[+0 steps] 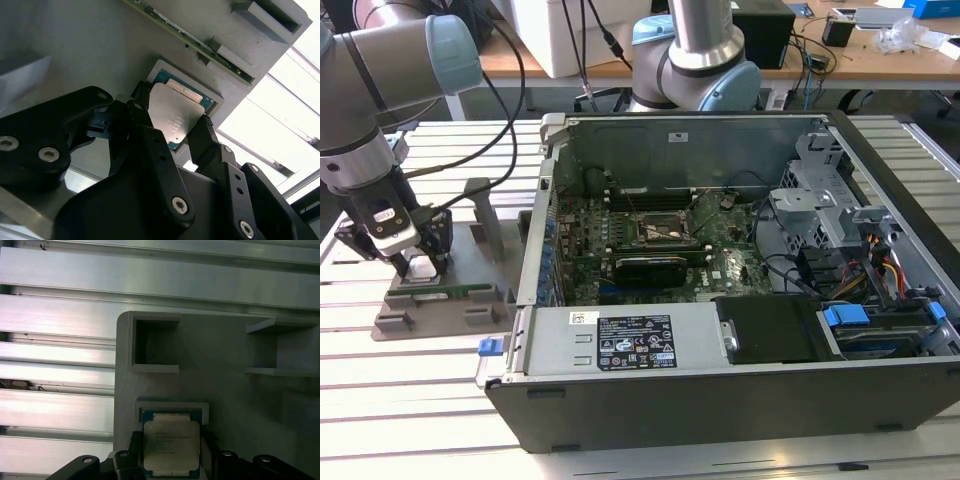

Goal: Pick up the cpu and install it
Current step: 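Pick up the cpu and move it towards the insertion slot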

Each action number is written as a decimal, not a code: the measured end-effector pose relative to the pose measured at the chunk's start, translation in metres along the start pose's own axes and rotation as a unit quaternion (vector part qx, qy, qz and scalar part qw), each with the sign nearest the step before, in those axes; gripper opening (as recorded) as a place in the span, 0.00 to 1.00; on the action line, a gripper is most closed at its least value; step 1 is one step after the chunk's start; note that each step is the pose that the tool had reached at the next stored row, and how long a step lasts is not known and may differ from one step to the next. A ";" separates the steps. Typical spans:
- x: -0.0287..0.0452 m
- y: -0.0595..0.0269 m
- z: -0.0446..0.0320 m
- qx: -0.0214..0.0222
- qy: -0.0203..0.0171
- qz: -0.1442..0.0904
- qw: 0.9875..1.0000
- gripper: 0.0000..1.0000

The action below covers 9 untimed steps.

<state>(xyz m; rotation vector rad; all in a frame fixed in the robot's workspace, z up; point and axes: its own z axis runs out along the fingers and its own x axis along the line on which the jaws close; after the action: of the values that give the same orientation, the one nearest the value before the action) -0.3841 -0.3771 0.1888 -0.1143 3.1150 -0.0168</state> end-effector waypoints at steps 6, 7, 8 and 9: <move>-0.0004 0.0004 -0.0136 0.000 0.000 0.000 1.000 0.54; -0.0005 0.0005 -0.0175 0.000 0.000 0.000 1.000 0.54; -0.0006 0.0005 -0.0210 0.000 0.000 0.000 1.000 0.54; -0.0006 0.0006 -0.0240 0.000 0.000 0.000 1.000 0.54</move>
<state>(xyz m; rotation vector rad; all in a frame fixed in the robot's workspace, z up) -0.3840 -0.3763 0.2128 -0.1144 3.1150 -0.0169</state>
